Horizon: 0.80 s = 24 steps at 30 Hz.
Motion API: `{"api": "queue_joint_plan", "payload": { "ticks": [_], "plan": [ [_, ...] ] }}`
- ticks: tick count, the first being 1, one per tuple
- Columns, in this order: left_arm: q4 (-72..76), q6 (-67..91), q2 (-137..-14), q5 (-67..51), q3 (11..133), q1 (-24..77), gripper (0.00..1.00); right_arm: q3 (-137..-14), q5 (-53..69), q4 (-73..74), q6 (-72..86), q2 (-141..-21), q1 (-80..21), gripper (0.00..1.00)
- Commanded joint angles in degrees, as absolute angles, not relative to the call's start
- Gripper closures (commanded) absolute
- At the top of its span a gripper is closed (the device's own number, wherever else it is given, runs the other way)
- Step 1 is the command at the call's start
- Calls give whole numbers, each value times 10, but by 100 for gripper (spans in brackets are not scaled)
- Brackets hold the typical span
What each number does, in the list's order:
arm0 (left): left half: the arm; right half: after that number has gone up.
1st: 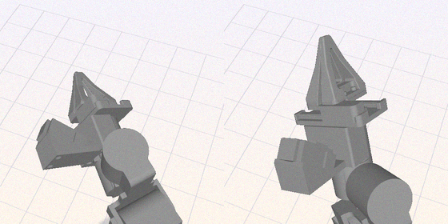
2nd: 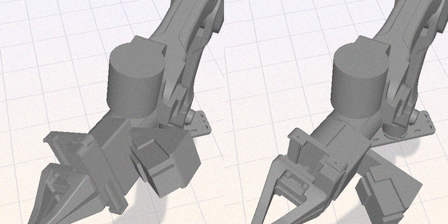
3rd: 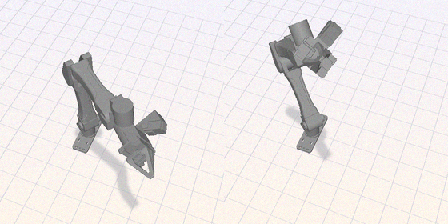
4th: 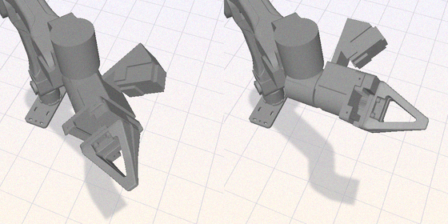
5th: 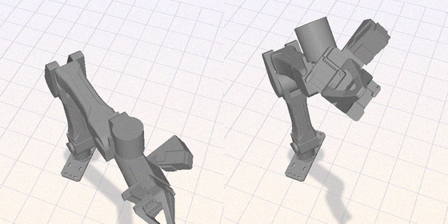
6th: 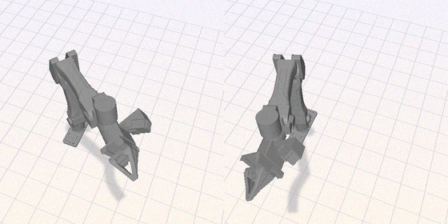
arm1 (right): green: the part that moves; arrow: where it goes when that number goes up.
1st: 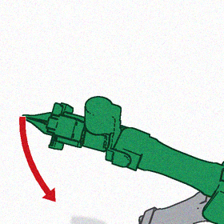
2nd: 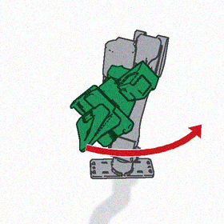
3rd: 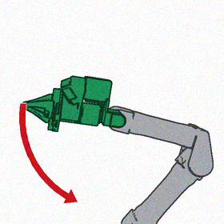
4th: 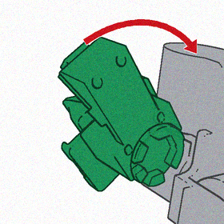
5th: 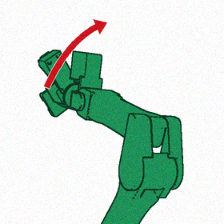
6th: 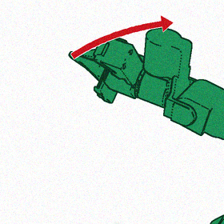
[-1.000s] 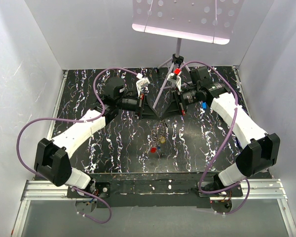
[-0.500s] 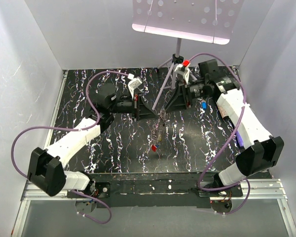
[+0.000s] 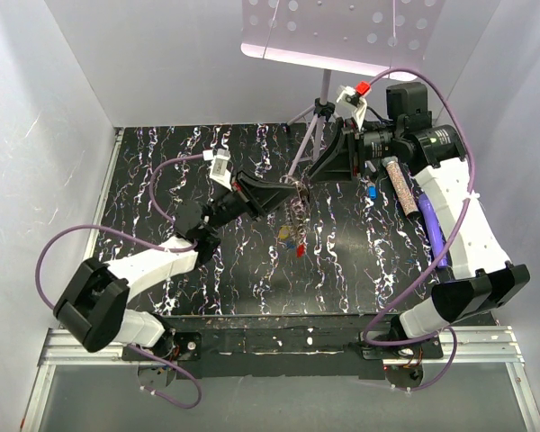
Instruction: Put the keys on the keyring
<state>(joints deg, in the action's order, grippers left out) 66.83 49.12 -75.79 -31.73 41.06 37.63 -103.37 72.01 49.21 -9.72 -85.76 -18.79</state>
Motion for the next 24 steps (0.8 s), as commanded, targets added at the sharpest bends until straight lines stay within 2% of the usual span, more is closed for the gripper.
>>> {"api": "queue_joint_plan", "payload": {
  "ticks": [1,5,13,19,24],
  "plan": [
    [848,519,-785,-171,417,403,100,-1077,696,470,-71,-875,-190,58],
    [856,527,-796,-167,421,408,100,-1095,672,477,-73,-888,-189,58],
    [843,520,-795,-201,428,408,100,-1052,670,473,-79,-884,-176,56],
    [845,526,-801,-222,441,407,100,-1035,706,457,-63,-889,-176,54],
    [831,517,-795,-229,442,407,100,-1005,720,436,-47,-881,-178,57]
  ]
}}
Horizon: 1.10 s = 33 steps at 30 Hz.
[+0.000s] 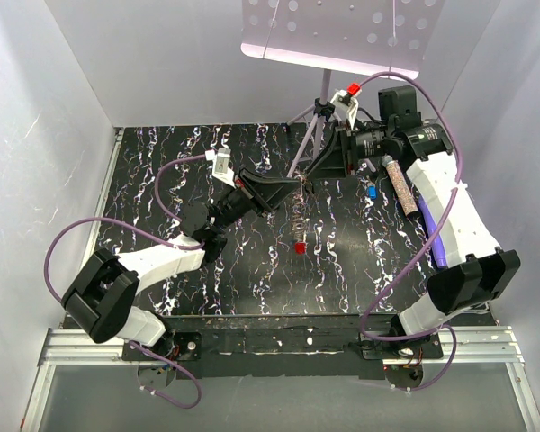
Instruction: Put the keys on the keyring
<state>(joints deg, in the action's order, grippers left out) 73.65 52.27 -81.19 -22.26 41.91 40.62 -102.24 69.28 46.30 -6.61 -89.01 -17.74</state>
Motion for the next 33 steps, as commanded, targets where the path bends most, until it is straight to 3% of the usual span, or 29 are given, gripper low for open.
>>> {"api": "queue_joint_plan", "payload": {
  "ticks": [1,18,33],
  "plan": [
    [833,517,-795,-230,442,407,100,-1000,723,432,-45,-880,-177,57],
    [795,483,-773,-232,439,408,100,-955,784,385,-8,-848,-177,95],
    [774,455,-767,-236,442,407,100,-920,718,409,-30,-827,-193,99]
  ]
}}
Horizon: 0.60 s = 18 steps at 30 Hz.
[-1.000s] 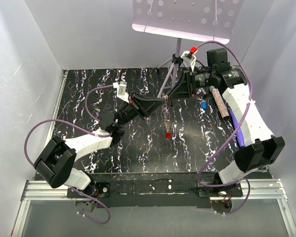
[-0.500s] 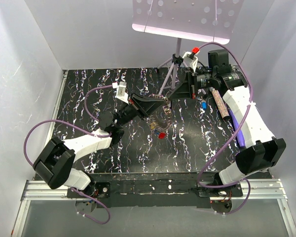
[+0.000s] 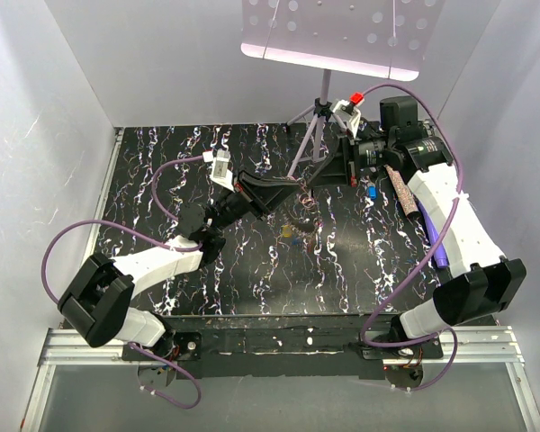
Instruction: Put the keys on the keyring
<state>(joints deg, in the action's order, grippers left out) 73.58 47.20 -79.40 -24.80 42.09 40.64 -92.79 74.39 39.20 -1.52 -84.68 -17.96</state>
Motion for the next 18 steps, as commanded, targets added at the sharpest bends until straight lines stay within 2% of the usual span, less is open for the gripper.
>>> {"api": "queue_joint_plan", "payload": {
  "ticks": [1,5,8,10,12,18],
  "plan": [
    [770,450,-766,-238,441,407,100,-921,710,419,-39,-827,-198,99],
    [745,432,-760,-247,438,403,100,-928,680,450,-68,-827,-202,98],
    [734,429,-752,-259,431,391,100,-950,659,490,-109,-827,-201,87],
    [725,427,-744,-272,425,384,100,-975,644,515,-132,-829,-196,68],
    [714,429,-739,-288,425,378,100,-1007,644,539,-155,-833,-189,58],
    [700,448,-734,-336,437,371,100,-1041,703,548,-204,-849,-186,51]
  ]
}}
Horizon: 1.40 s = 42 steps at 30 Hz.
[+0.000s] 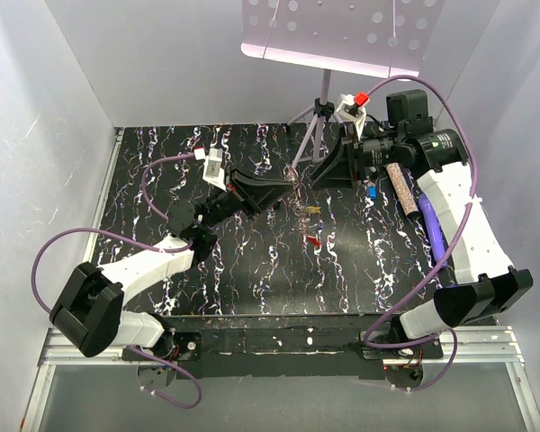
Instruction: Put the keys on the keyring
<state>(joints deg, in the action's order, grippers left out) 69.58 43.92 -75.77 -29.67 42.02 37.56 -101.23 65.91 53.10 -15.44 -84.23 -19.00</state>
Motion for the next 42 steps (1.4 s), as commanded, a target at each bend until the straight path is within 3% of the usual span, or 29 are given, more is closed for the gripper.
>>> {"api": "queue_joint_plan", "payload": {
  "ticks": [1,12,20,30,42],
  "plan": [
    [701,456,-736,-344,440,370,100,-1046,715,545,-207,-853,-188,51],
    [721,491,-751,-367,456,369,100,-1039,729,517,-184,-871,-219,52],
    [714,483,-751,-342,446,370,100,-1015,737,495,-153,-859,-228,61],
    [709,483,-751,-346,446,370,100,-1065,710,526,-167,-867,-220,54],
    [714,485,-754,-338,445,369,100,-1030,756,501,-144,-857,-221,60]
  ]
}}
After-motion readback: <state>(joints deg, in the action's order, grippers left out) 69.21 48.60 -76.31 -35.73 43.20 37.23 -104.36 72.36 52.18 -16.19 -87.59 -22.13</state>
